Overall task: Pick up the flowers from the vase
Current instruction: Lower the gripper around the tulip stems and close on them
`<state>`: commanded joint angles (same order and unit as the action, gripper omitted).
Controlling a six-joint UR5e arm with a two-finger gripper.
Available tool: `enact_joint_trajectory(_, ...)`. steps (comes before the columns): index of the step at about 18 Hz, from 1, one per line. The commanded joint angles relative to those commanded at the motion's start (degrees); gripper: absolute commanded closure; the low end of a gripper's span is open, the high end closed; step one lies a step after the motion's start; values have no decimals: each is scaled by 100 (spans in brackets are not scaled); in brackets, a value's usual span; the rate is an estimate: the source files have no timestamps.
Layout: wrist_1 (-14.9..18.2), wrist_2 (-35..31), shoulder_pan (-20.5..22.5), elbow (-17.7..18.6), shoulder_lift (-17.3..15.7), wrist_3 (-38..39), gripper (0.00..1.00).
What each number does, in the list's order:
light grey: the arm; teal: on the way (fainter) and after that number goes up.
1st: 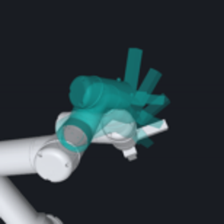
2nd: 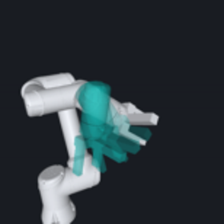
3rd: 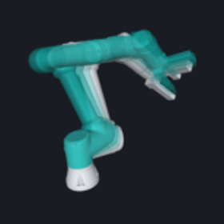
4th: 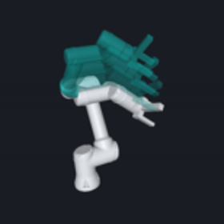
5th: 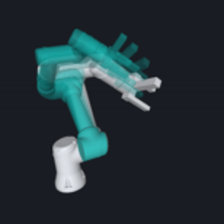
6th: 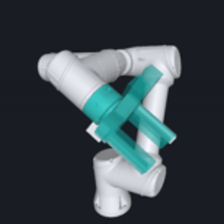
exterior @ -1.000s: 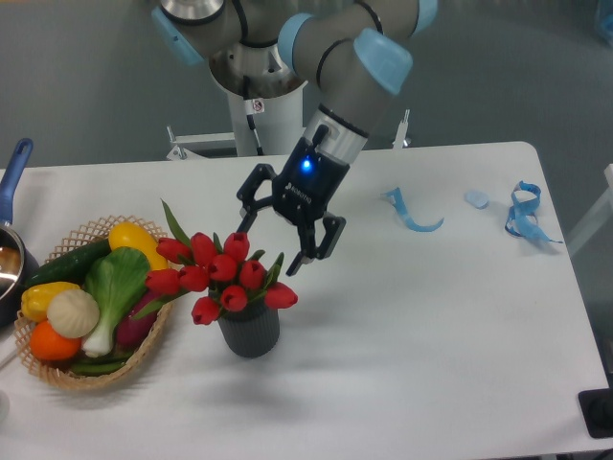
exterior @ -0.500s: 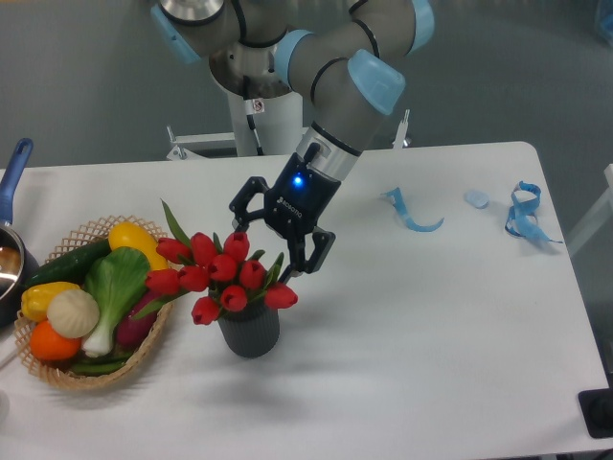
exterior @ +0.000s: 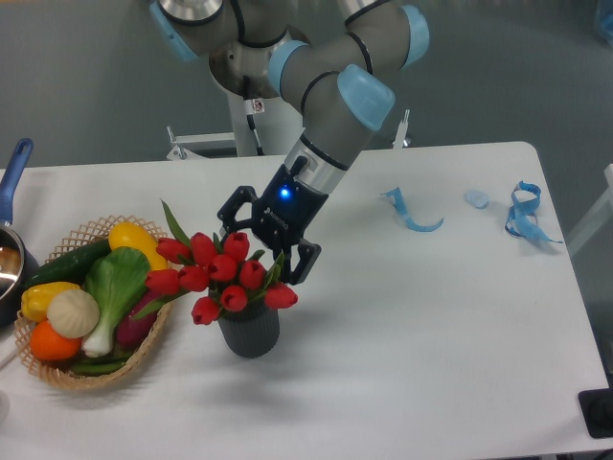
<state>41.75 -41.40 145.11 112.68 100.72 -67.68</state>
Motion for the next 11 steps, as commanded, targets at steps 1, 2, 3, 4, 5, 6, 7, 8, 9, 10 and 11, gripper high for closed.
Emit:
enact_joint_trajectory(1, 0, -9, 0, 0, 0, 35, 0)
enact_joint_trajectory(2, 0, -9, 0, 0, 0, 36, 0)
enact_joint_trajectory(3, 0, -9, 0, 0, 0, 44, 2)
enact_joint_trajectory(4, 0, -9, 0, -9, 0, 44, 5)
enact_joint_trajectory(5, 0, -9, 0, -9, -9, 44, 10)
enact_joint_trajectory(6, 0, -9, 0, -9, -9, 44, 18)
enact_joint_trajectory(7, 0, -26, 0, -9, -17, 44, 25)
enact_joint_trajectory(8, 0, -44, 0, -9, -17, 44, 31)
enact_joint_trajectory(9, 0, -53, 0, -9, -35, 53, 36)
enact_joint_trajectory(10, 0, -53, 0, -9, -44, 53, 41)
enact_joint_trajectory(11, 0, -53, 0, -9, -52, 53, 46)
